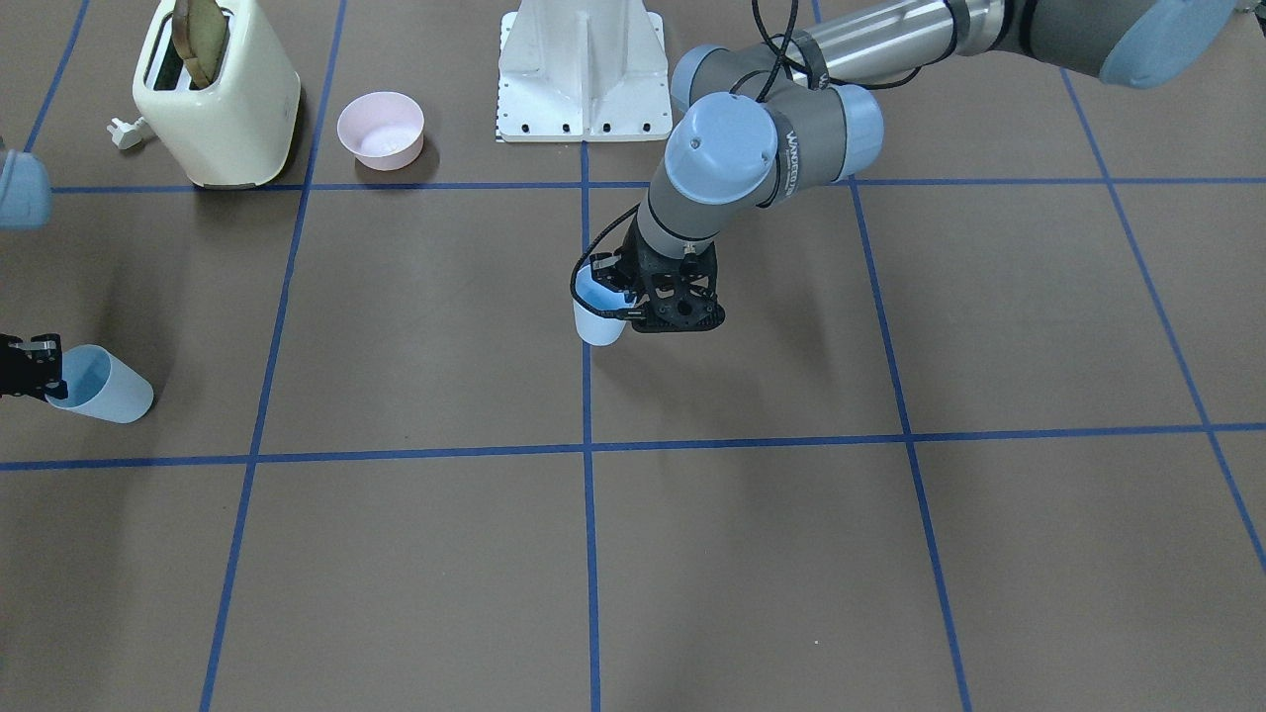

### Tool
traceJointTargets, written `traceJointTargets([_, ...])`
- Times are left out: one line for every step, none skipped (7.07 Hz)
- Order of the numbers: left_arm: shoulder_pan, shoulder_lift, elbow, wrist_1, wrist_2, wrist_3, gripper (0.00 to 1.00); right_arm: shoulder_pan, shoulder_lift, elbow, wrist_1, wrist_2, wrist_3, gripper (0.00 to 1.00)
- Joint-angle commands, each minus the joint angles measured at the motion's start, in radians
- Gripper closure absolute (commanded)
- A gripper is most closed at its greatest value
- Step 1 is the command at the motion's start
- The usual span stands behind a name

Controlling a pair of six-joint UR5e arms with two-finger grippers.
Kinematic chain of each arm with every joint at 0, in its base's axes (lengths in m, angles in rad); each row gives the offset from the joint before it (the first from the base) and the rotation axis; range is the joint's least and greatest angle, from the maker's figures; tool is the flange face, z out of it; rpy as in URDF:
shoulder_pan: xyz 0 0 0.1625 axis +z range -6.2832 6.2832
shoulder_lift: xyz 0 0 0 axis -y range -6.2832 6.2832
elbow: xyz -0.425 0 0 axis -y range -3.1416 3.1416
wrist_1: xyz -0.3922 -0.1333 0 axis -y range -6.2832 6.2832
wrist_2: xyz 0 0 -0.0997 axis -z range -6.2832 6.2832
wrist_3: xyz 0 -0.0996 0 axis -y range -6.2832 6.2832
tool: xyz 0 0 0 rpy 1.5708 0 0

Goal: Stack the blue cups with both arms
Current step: 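Set the cup at center with left gripper while right gripper lifts its cup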

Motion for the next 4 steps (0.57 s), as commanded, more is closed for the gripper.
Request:
traceJointTargets([0.006,-0.004,0.006,0.0,0.007,0.0,1.0,0.0,0.008,0.01,0.0,0.004,0.005,0.99])
traceJointTargets([0.022,-0.004,0.015,-0.011,0.047,-0.002,0.98,0.0,0.012,0.016,-0.002,0.007,0.008,1.0])
traceJointTargets([0.033,-0.004,0.032,-0.04,0.062,-0.002,0.94,0.001,0.021,0.032,-0.012,0.009,0.009,1.0])
traceJointTargets([0.033,-0.005,0.034,-0.043,0.062,-0.002,0.9,0.006,0.029,0.036,-0.014,0.021,0.009,1.0])
